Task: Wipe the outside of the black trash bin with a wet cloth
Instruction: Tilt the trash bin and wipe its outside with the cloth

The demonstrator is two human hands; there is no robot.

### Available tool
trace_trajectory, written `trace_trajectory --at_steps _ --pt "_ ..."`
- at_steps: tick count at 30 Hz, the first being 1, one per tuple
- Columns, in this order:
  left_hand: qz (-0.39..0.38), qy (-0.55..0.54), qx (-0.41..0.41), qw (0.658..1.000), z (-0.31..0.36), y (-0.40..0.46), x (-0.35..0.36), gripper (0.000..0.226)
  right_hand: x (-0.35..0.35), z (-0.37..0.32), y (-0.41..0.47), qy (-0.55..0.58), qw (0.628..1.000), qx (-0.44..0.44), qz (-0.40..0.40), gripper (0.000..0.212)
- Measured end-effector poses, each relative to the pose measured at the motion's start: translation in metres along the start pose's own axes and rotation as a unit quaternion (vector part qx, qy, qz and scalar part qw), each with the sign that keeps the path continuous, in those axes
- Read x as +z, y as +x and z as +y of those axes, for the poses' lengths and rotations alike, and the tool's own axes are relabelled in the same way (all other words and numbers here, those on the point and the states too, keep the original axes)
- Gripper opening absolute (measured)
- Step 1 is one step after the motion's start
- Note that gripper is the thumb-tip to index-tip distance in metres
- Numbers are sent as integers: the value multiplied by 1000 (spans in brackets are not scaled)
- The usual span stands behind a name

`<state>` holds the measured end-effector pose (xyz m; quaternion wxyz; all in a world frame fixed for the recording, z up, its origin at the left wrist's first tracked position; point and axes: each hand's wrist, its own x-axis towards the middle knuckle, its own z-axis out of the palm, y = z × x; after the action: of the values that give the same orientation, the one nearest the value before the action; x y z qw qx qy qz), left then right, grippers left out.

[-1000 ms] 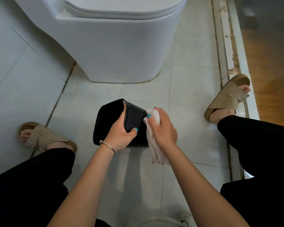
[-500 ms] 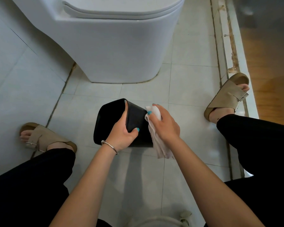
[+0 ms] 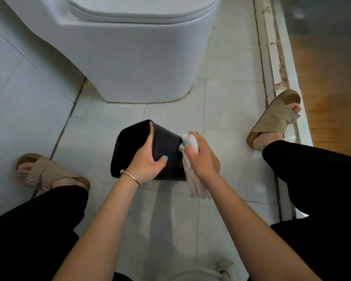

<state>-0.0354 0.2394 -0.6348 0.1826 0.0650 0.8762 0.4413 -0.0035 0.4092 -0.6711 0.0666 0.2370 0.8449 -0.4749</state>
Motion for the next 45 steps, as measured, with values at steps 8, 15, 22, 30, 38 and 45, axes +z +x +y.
trace_trajectory --at_steps 8,15,22,30,38,45 --pt "3 0 -4 1000 3 2 1 92 8 -13 -5 2 1000 -24 6 44" --pt "-29 -23 13 999 3 8 2 85 13 -27 -13 -3 992 -123 9 41" --pt "0 0 8 1000 0 7 -8 93 9 26 3 -34 999 -28 18 43" --pt "0 3 15 1000 5 7 -6 92 2 67 22 -24 995 92 29 42" --pt "21 -22 -11 999 -6 3 -14 92 10 59 27 -13 990 129 63 36" --pt "23 -41 -15 999 -1 9 -8 91 27 21 2 -18 995 52 78 45"
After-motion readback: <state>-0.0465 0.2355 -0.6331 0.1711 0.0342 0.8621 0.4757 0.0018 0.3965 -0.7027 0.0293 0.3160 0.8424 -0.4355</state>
